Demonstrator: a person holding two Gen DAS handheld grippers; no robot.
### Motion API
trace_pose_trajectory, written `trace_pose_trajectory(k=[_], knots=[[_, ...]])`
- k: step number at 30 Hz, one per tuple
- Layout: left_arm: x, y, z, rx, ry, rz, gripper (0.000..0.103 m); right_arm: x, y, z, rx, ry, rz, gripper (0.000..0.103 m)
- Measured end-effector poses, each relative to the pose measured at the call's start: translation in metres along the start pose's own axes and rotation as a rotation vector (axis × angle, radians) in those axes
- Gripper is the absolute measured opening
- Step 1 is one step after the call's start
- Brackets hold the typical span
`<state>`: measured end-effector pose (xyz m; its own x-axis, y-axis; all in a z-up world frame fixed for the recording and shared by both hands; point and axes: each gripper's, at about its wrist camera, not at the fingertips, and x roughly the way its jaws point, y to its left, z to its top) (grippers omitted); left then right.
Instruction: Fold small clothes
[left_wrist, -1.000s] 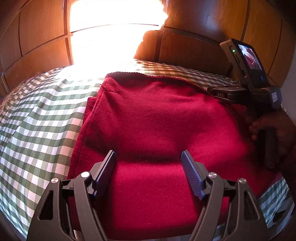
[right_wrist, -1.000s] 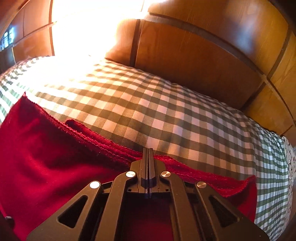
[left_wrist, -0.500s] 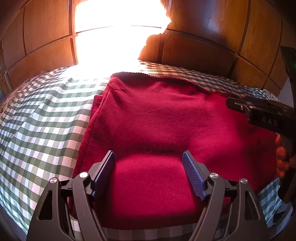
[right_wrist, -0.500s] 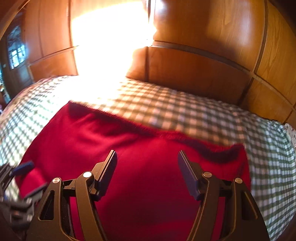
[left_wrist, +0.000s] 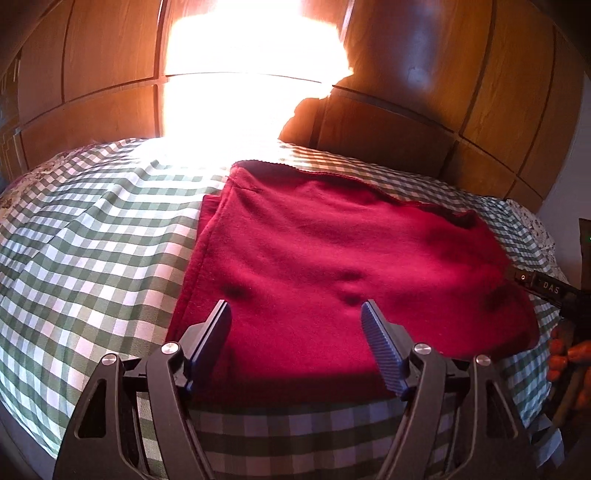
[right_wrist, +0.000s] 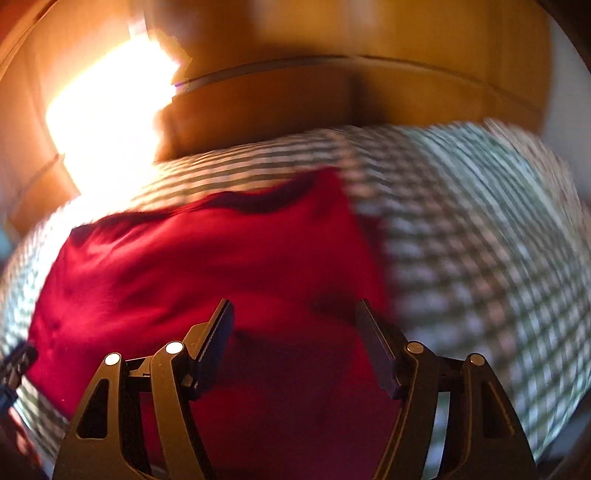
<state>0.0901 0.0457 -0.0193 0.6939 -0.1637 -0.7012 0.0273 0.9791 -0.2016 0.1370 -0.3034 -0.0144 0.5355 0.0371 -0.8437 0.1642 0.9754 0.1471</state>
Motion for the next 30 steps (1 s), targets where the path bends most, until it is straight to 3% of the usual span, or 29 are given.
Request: trace_pose_trajectory(k=[3,5,9,13,18,22,25,26,28,30], knots=[[-0.004,-0.018,-0.011,0.089,0.010,-0.049,0.066,-0.008,-0.040,-0.011,0.113,0.017,-0.002,0.067],[0.001,-0.032,-0.020,0.154,0.047,-0.067,0.066,-0.011,-0.059,-0.021,0.179,0.031,0.051,0.067],[0.022,-0.048,-0.037,0.263,0.127,0.007,0.067,-0.015,-0.066,-0.038,0.199,0.062,0.145,0.067],[0.014,-0.051,-0.031,0.238,0.113,0.013,0.066,-0.013,-0.058,-0.054,0.115,0.071,0.093,0.067],[-0.007,-0.086,-0.016,0.280,0.044,-0.133,0.066,-0.016,-0.068,-0.055,0.175,0.058,0.141,0.067],[0.010,-0.130,-0.016,0.354,0.096,-0.221,0.066,-0.021,-0.076,-0.056,0.210,0.046,0.163,0.067],[0.041,-0.156,-0.031,0.410,0.173,-0.145,0.066,-0.021,-0.080,-0.056,0.232,0.042,0.191,0.067],[0.044,-0.160,-0.035,0.418,0.166,-0.127,0.067,-0.020,-0.080,-0.056,0.236,0.041,0.196,0.067],[0.038,-0.163,-0.038,0.430,0.143,-0.123,0.067,-0.018,-0.080,-0.057,0.234,0.041,0.202,0.067],[0.031,-0.155,-0.034,0.412,0.142,-0.166,0.067,-0.018,-0.081,-0.058,0.235,0.040,0.211,0.067]])
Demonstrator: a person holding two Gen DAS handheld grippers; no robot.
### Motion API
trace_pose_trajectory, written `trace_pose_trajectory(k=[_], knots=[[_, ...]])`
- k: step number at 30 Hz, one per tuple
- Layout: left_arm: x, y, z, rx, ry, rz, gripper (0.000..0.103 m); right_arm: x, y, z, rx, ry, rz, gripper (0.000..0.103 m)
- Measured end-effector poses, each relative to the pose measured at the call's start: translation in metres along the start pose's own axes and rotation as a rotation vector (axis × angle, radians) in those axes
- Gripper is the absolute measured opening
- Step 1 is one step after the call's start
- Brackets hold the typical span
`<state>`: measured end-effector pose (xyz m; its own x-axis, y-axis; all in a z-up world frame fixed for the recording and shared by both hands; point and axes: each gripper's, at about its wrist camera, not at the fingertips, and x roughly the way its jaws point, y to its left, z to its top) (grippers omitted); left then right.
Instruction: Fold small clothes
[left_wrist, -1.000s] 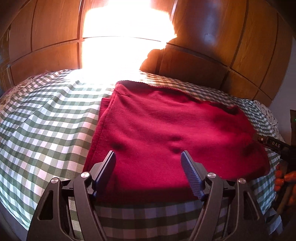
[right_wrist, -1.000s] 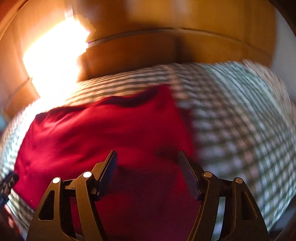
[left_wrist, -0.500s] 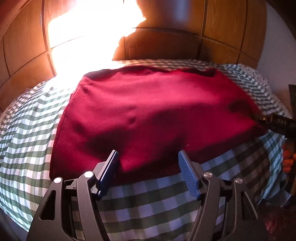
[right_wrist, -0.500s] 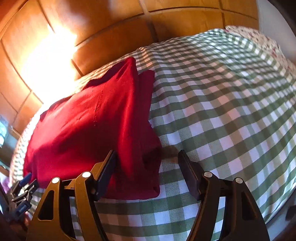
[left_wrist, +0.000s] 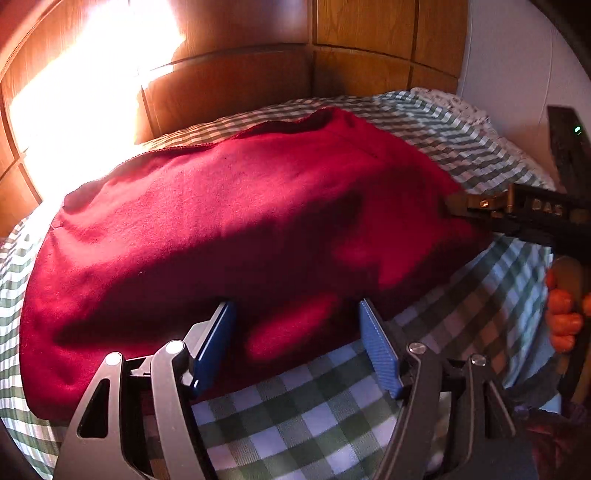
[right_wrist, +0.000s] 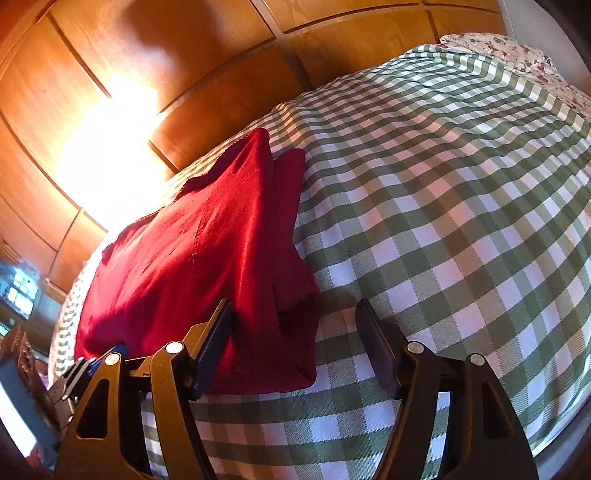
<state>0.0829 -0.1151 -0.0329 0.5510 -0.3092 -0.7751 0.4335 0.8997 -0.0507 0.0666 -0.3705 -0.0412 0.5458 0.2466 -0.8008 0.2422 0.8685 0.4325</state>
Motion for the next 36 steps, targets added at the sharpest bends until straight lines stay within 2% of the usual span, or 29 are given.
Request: trace_pose_trajectory(k=[1,3,5,9,14,16,17,18,21,24,27,29,32,33,34,36], knots=[[-0.007,0.006,-0.001,-0.021,-0.014,-0.029,0.067,-0.001,-0.001,0.000,0.009,-0.001,0.015,0.067],[-0.023,0.018,-0.003,-0.058,-0.052,-0.029,0.068,-0.001,-0.002,0.001,0.031,0.003,0.051,0.067],[-0.034,0.032,-0.005,-0.104,-0.077,-0.002,0.068,0.000,-0.002,0.003,0.052,0.018,0.098,0.069],[-0.051,0.073,-0.016,-0.238,-0.107,0.060,0.068,0.009,0.004,0.005,0.050,0.040,0.122,0.070],[-0.056,0.122,-0.035,-0.380,-0.079,0.147,0.067,0.020,0.008,0.006,0.057,0.044,0.123,0.072],[-0.058,0.139,-0.043,-0.420,-0.075,0.149,0.067,0.021,0.010,0.007,0.053,0.055,0.124,0.061],[-0.058,0.145,-0.046,-0.433,-0.072,0.147,0.067,0.022,0.011,0.007,0.050,0.066,0.130,0.051],[-0.057,0.148,-0.047,-0.442,-0.064,0.143,0.066,0.022,0.012,0.008,0.051,0.075,0.138,0.048],[-0.053,0.156,-0.052,-0.476,-0.046,0.105,0.062,0.021,0.017,0.008,0.060,0.091,0.160,0.034],[-0.053,0.164,-0.052,-0.495,-0.048,0.046,0.062,0.015,0.027,0.014,0.067,0.082,0.195,0.029],[-0.055,0.182,-0.052,-0.574,-0.066,-0.073,0.060,-0.002,0.057,0.026,0.005,0.048,0.251,0.028],[-0.061,0.191,-0.054,-0.615,-0.076,-0.128,0.055,-0.010,0.081,0.033,-0.050,0.032,0.283,0.027],[-0.070,0.200,-0.056,-0.627,-0.097,-0.173,0.054,-0.015,0.121,0.039,-0.140,0.020,0.322,0.027],[-0.074,0.202,-0.056,-0.617,-0.105,-0.191,0.054,-0.014,0.150,0.041,-0.200,0.016,0.347,0.027],[-0.077,0.203,-0.055,-0.610,-0.112,-0.196,0.054,-0.014,0.150,0.041,-0.200,0.016,0.347,0.027],[-0.083,0.209,-0.053,-0.603,-0.125,-0.204,0.054,-0.011,0.176,0.040,-0.252,0.018,0.371,0.027]])
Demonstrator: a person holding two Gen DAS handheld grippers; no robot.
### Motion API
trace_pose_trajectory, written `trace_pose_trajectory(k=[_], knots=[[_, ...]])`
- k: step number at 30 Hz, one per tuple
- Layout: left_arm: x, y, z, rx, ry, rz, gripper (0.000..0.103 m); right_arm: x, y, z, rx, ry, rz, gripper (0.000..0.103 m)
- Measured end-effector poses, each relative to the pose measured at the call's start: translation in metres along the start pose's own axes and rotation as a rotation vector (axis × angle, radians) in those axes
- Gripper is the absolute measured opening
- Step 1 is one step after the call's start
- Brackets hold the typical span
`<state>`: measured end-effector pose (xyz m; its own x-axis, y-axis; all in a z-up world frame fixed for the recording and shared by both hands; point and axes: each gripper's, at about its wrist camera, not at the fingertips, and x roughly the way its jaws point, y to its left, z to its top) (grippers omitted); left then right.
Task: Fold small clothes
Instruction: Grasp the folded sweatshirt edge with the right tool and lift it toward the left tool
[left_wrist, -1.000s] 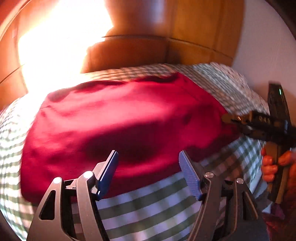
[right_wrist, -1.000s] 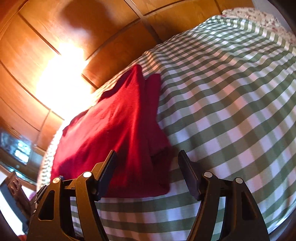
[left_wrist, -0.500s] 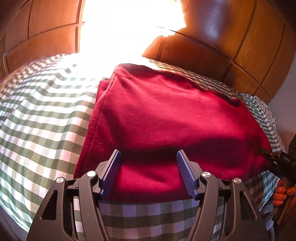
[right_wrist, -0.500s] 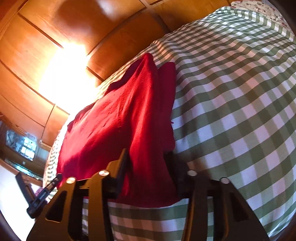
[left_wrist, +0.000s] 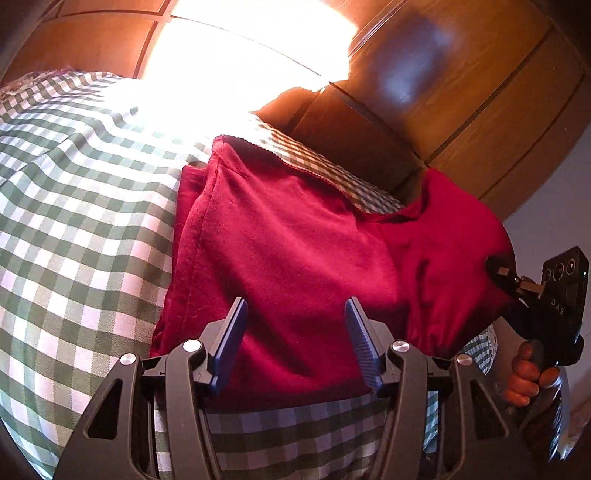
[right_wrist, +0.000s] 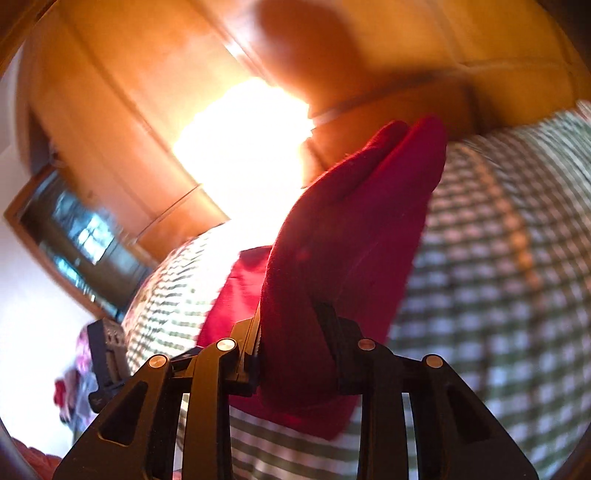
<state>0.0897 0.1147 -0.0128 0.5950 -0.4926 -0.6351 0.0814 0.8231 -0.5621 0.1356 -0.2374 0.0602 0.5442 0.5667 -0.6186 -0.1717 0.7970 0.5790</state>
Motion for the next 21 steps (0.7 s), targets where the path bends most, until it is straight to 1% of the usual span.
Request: trace_pose_trajectory(k=[3,6,7,10,12,15,17,21], knots=[[-0.011,0.008,0.009,-0.018,-0.014,-0.035,0.054,0.023,0.037,0.003,-0.093,0.027,0.028,0.027],[-0.018,0.021,0.021,-0.060,-0.012,-0.104,0.055,0.052,0.068,-0.004,-0.178,0.078,0.035,0.027],[-0.019,0.024,0.022,-0.071,-0.012,-0.115,0.056,0.063,0.076,-0.010,-0.200,0.104,0.036,0.027],[-0.022,0.030,0.029,-0.097,-0.008,-0.152,0.056,0.084,0.086,-0.026,-0.224,0.155,0.030,0.027],[-0.024,0.032,0.032,-0.106,-0.009,-0.174,0.059,0.096,0.091,-0.035,-0.241,0.182,0.020,0.027],[-0.021,0.030,0.037,-0.117,0.002,-0.211,0.062,0.105,0.095,-0.049,-0.290,0.207,-0.021,0.027],[-0.019,0.023,0.039,-0.112,0.016,-0.229,0.064,0.108,0.093,-0.049,-0.306,0.209,-0.041,0.027],[0.001,0.005,0.051,-0.092,0.061,-0.255,0.072,0.107,0.101,-0.054,-0.376,0.197,-0.085,0.027]])
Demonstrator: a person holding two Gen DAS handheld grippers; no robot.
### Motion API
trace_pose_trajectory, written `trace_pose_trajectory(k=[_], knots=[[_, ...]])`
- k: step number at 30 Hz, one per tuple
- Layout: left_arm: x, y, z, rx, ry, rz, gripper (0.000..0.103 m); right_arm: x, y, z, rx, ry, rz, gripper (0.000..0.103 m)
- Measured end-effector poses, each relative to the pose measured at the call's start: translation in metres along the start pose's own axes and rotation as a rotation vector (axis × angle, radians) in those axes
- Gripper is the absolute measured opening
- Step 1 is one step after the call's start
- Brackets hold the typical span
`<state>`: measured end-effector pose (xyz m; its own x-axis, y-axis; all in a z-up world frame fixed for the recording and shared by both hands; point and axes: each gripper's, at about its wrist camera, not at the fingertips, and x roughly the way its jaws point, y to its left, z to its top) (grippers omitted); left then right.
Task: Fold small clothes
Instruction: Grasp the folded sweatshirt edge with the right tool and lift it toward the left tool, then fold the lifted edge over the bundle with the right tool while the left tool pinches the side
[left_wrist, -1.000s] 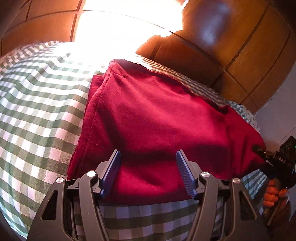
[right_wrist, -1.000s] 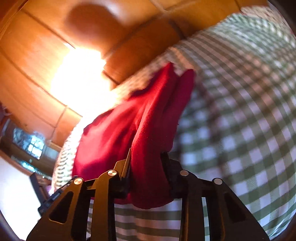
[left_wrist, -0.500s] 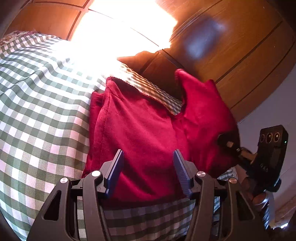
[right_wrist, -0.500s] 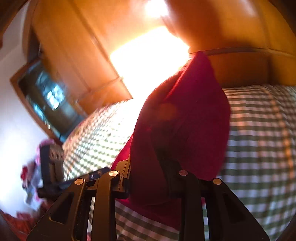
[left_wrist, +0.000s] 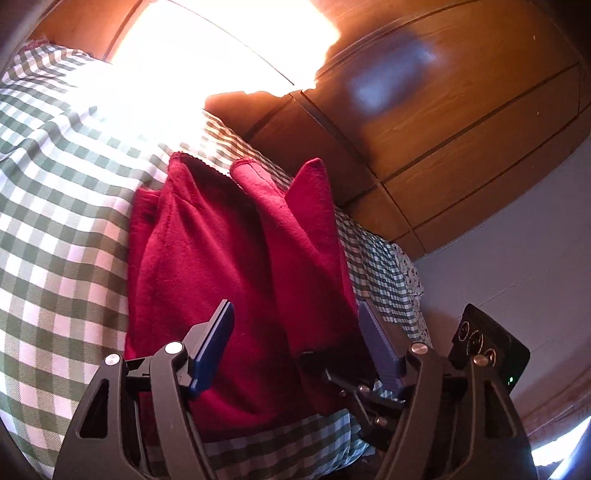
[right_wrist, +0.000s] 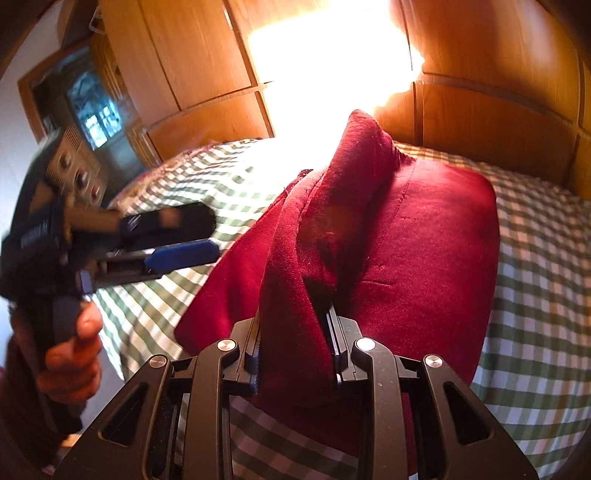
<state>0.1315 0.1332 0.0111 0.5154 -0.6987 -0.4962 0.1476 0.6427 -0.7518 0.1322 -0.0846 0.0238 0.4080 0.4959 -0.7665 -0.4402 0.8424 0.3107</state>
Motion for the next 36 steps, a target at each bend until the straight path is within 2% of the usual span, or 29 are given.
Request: trace_pose_trajectory(k=[3,7,9,10,12,14,18,23,26,29,33,36], knots=[[0.018,-0.009,0.011,-0.008,0.045,-0.003,0.082,0.001,0.007,0.002,-0.058,-0.008,-0.040,0.029],[0.036,-0.020,0.023,0.010,0.094,0.013,0.083,0.002,0.019,-0.004,-0.156,-0.030,-0.090,0.031],[0.046,-0.023,0.029,0.025,0.122,0.054,0.082,0.003,0.027,-0.006,-0.185,-0.041,-0.088,0.042],[0.051,-0.025,0.030,0.036,0.141,0.069,0.081,0.004,0.031,-0.007,-0.196,-0.046,-0.061,0.043],[0.059,-0.025,0.032,0.043,0.169,0.102,0.070,0.002,0.034,-0.009,-0.206,-0.053,-0.041,0.045],[0.066,-0.024,0.031,0.055,0.189,0.127,0.060,-0.004,0.028,-0.013,-0.181,-0.051,-0.008,0.056],[0.078,-0.022,0.031,0.051,0.205,0.167,0.048,-0.024,0.003,-0.025,-0.096,-0.051,0.037,0.057],[0.082,-0.020,0.031,0.092,0.171,0.183,0.025,-0.057,-0.041,-0.040,0.049,-0.067,0.060,0.057],[0.068,-0.028,0.036,0.127,0.108,0.188,0.022,-0.064,-0.063,-0.048,0.126,-0.073,0.045,0.057],[0.044,-0.037,0.043,0.156,0.045,0.179,0.021,-0.062,-0.069,-0.055,0.149,-0.058,0.026,0.057],[0.020,-0.039,0.047,0.203,-0.004,0.213,0.021,-0.051,-0.059,-0.053,0.136,-0.042,0.043,0.057],[0.012,-0.028,0.046,0.196,-0.011,0.252,0.021,-0.041,-0.041,-0.051,0.084,-0.022,0.040,0.057]])
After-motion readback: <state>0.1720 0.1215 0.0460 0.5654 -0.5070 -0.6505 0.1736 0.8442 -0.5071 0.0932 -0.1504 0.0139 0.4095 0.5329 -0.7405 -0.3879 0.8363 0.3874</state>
